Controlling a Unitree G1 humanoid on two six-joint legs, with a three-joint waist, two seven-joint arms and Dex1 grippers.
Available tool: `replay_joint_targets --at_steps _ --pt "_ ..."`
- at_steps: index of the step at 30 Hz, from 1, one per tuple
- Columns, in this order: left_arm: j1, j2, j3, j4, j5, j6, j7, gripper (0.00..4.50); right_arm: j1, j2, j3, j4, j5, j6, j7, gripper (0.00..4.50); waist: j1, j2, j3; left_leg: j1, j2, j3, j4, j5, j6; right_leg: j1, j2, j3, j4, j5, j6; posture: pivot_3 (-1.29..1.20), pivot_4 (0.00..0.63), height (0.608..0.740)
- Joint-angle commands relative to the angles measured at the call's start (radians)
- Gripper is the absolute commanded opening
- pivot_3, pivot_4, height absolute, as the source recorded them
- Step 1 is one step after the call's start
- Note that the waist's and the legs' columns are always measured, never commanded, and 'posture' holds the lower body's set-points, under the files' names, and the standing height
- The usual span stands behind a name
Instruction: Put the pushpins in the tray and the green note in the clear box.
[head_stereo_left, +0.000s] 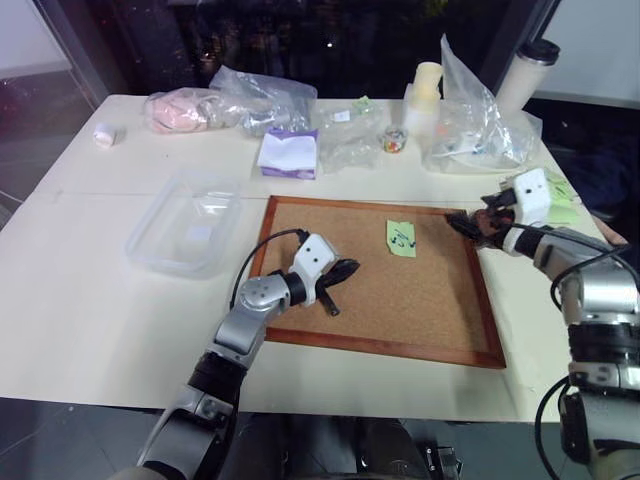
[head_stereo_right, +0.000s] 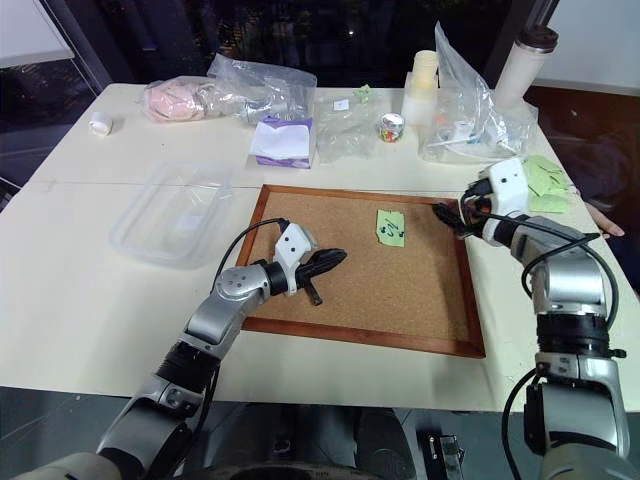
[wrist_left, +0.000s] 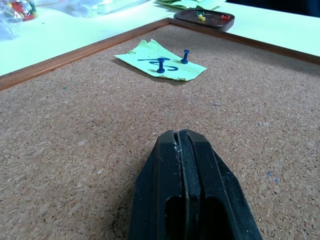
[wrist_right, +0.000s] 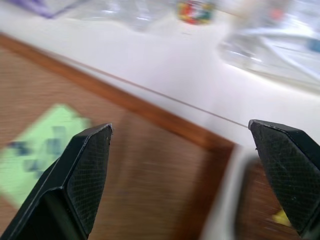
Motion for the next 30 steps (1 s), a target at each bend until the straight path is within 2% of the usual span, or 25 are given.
replay_joint_targets --at_steps 1,2,7,18,21,23,24,25,30 --pt "0.015 0.0 -0.012 0.017 0.009 0.009 -0.002 0.0 0.022 0.038 0.027 -0.147 0.03 0.064 -0.03 3.15 0.001 0.0 0.0 0.0 0.0 0.0 0.0 0.0 0.0 0.0 0.0 0.0 0.0 0.0 0.0 0.0 0.15 0.74" --pt "0.014 0.0 -0.012 0.018 0.009 0.009 -0.002 0.0 0.04 0.054 0.049 -0.176 0.027 0.069 -0.033 2.78 0.001 0.0 0.0 0.0 0.0 0.0 0.0 0.0 0.0 0.0 0.0 0.0 0.0 0.0 0.0 0.0 0.15 0.74" --pt "0.015 0.004 -0.013 0.014 0.012 0.009 -0.001 0.0 0.081 0.101 0.095 -0.239 0.025 0.088 -0.057 2.78 0.001 0.0 0.0 0.0 0.0 0.0 0.0 0.0 0.0 0.0 0.0 0.0 0.0 0.0 0.0 0.0 0.15 0.74" --pt "0.022 0.014 -0.009 -0.001 0.015 0.017 0.006 0.0 0.089 0.095 0.093 -0.151 -0.004 0.038 -0.077 2.78 0.0 0.0 0.0 0.0 -0.001 0.0 0.0 0.0 0.0 0.0 0.0 0.0 0.0 0.0 0.0 0.0 0.15 0.74" --pt "0.022 0.015 -0.01 -0.004 0.017 0.015 0.008 0.0 0.086 0.098 0.101 -0.111 -0.017 0.015 -0.077 1.97 0.0 0.0 0.0 0.0 -0.001 0.0 0.0 0.0 0.0 0.0 0.0 0.0 0.0 0.0 0.0 0.0 0.15 0.74" --pt "0.022 0.016 -0.01 -0.005 0.018 0.015 0.009 0.0 0.086 0.101 0.104 -0.098 -0.02 0.006 -0.075 1.0 0.0 0.0 0.0 0.0 -0.001 0.0 0.0 0.0 0.0 0.0 0.0 0.0 0.0 0.0 0.0 0.0 0.15 0.74" --pt "0.022 0.017 -0.011 -0.005 0.02 0.014 0.009 0.0 0.087 0.1 0.111 -0.09 -0.028 -0.005 -0.073 0.34 0.0 0.0 0.0 0.0 -0.001 0.0 0.0 0.0 0.0 0.0 0.0 0.0 0.0 0.0 0.0 0.0 0.15 0.74" --pt "0.023 0.017 -0.011 -0.005 0.02 0.014 0.01 0.0 0.087 0.1 0.117 -0.079 -0.037 -0.015 -0.071 0.03 0.0 0.0 0.0 0.0 -0.001 0.0 0.0 0.0 0.0 0.0 0.0 0.0 0.0 0.0 0.0 0.0 0.15 0.74" --pt "0.025 0.016 -0.012 -0.008 0.021 0.016 0.014 0.0 0.083 0.104 0.118 -0.048 -0.049 -0.038 -0.069 0.03 -0.001 0.0 0.0 0.0 -0.001 0.0 0.0 0.0 0.0 0.0 0.001 0.0 0.0 0.0 0.0 0.0 0.15 0.74"
